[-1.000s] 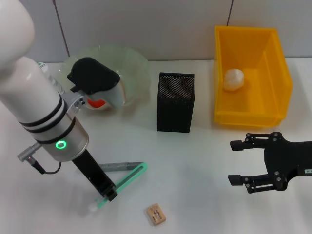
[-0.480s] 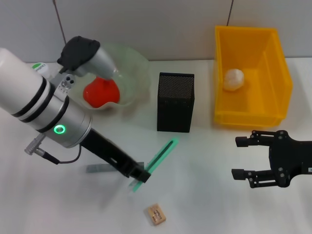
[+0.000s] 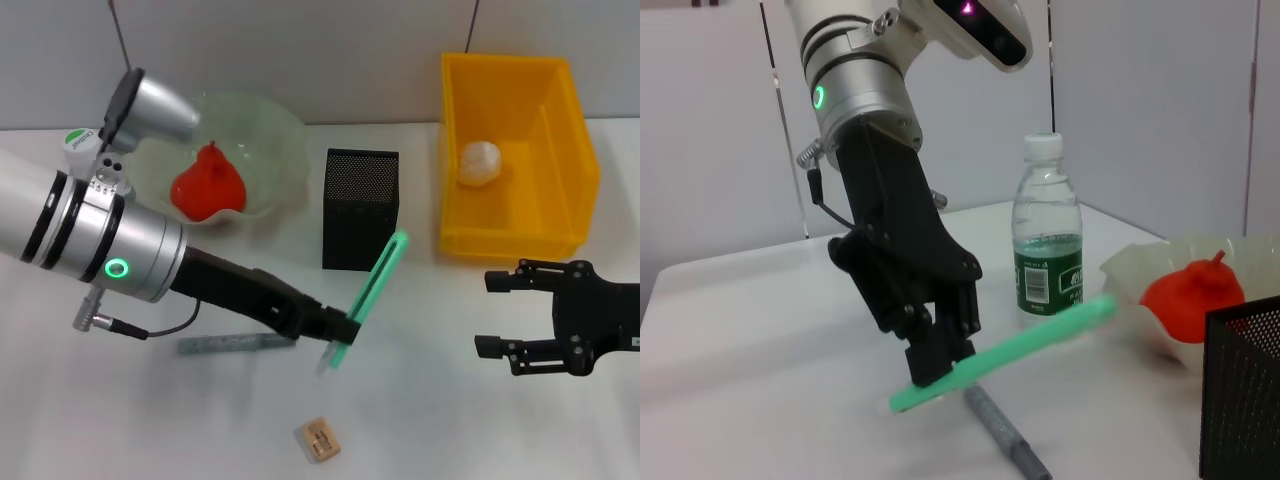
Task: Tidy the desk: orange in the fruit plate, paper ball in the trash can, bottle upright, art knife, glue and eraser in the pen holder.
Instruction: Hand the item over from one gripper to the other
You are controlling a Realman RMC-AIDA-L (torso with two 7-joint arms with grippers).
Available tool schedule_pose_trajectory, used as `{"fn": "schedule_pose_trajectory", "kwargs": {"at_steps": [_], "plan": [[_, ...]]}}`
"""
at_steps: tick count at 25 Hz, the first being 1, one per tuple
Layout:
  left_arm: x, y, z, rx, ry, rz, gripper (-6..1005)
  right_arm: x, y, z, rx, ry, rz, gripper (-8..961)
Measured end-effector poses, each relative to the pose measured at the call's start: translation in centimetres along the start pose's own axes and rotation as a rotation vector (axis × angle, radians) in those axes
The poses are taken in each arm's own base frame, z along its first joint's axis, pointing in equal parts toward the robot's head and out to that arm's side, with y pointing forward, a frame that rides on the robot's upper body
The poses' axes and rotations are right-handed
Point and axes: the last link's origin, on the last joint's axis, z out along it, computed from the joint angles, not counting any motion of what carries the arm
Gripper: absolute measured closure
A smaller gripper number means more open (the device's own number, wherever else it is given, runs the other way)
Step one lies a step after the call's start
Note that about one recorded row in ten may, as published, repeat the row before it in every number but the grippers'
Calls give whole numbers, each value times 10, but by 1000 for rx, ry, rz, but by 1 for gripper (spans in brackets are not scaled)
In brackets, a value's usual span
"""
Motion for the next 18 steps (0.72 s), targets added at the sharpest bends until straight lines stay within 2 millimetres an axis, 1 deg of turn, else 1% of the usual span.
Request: {"fn": "schedule_pose_trajectory", "kwargs": {"at_steps": [7, 12, 18], "plan": [[-7, -9, -2, -86, 181, -33, 807, 0, -3, 0, 15, 4, -3, 152], [-16, -7, 0, -156, 306, -38, 806, 1, -3, 2, 23, 5, 2, 152], [-27, -6, 4, -206, 408, -43, 805, 2, -2, 6, 16, 1, -1, 152]]}}
